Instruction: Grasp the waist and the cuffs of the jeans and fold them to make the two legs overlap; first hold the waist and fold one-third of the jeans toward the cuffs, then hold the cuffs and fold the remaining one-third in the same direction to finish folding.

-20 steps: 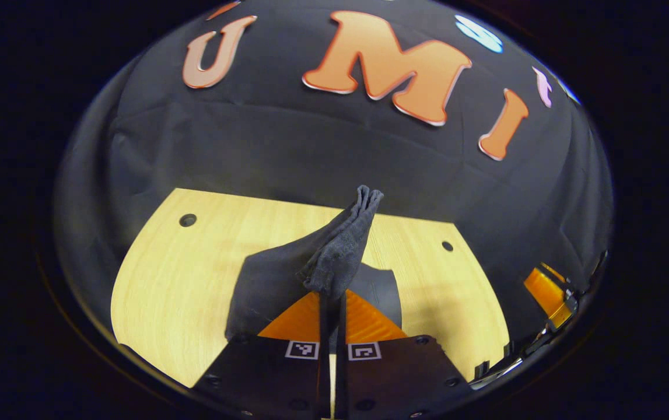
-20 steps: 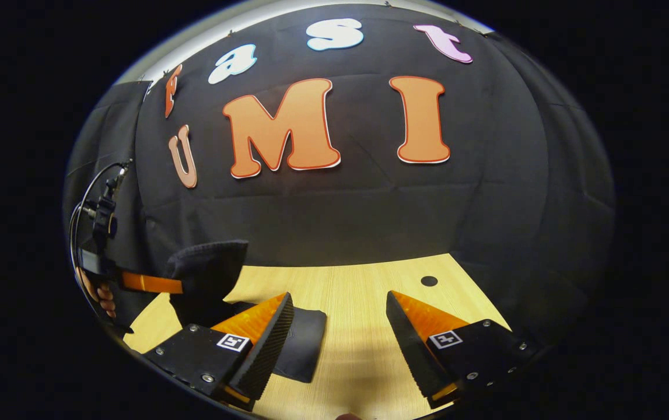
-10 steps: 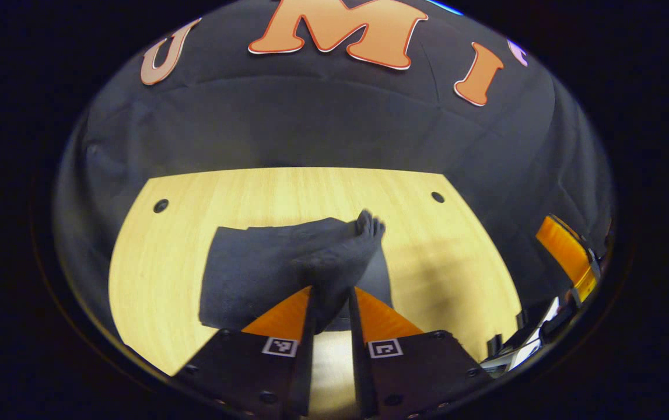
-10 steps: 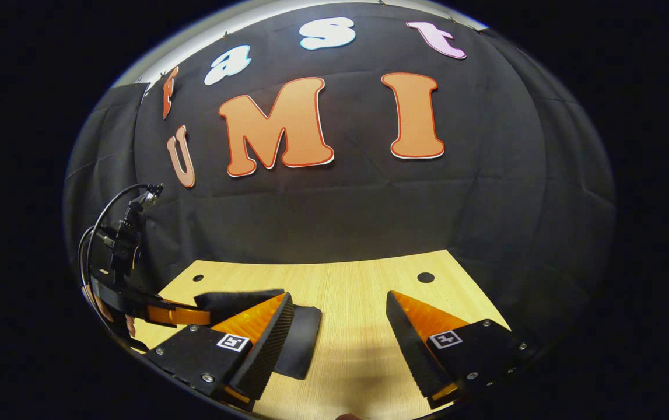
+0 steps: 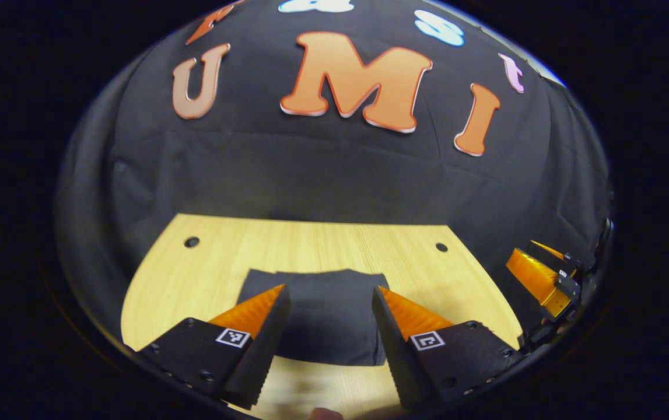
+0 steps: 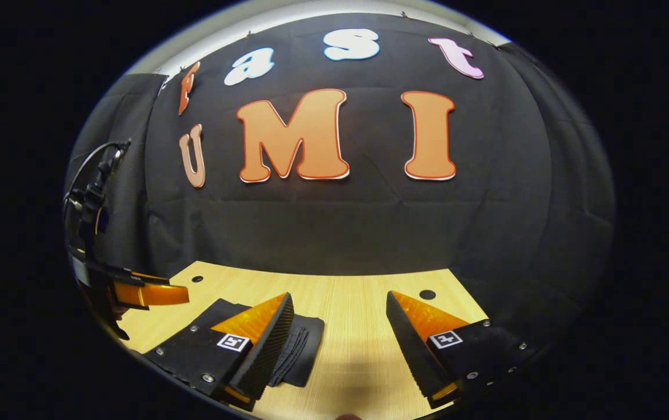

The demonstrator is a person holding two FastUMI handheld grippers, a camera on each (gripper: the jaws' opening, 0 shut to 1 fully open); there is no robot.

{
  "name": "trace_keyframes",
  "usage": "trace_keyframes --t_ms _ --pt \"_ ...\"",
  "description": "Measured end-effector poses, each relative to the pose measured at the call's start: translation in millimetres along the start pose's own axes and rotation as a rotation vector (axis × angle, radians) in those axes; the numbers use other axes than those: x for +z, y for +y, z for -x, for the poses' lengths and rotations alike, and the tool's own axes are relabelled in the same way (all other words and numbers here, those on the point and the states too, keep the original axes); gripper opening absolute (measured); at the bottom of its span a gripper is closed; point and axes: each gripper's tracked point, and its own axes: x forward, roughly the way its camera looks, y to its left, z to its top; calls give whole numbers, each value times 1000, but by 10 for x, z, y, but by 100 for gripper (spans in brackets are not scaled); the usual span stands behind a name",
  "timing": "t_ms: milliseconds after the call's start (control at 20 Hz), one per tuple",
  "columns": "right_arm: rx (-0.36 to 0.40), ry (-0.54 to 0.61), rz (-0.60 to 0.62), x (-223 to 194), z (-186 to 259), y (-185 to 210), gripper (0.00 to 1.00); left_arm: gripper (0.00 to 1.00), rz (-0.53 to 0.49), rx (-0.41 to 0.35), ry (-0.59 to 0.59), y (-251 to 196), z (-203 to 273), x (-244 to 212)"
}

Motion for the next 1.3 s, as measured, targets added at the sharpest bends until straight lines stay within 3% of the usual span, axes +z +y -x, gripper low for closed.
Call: trace_keyframes --t_ms 100,150,400,650,850,950,1300 --pt "12 -39 30 96 12 118 96 86 -15 38 -79 90 156 151" --pt "23 -53 47 113 13 185 96 92 -17 54 -102 139 286 191" --pt "79 -65 78 100 67 478 96 91 -49 123 -249 307 716 391" --pt "85 -52 97 -16 82 591 96 94 -103 168 -386 340 932 442" --pt "108 -114 93 100 134 677 97 91 -165 145 -481 202 1011 442" --pt "126 -167 99 175 170 731 97 94 -184 148 -504 180 1054 434" --pt "150 -181 103 135 255 841 96 91 -184 142 -539 77 1098 467"
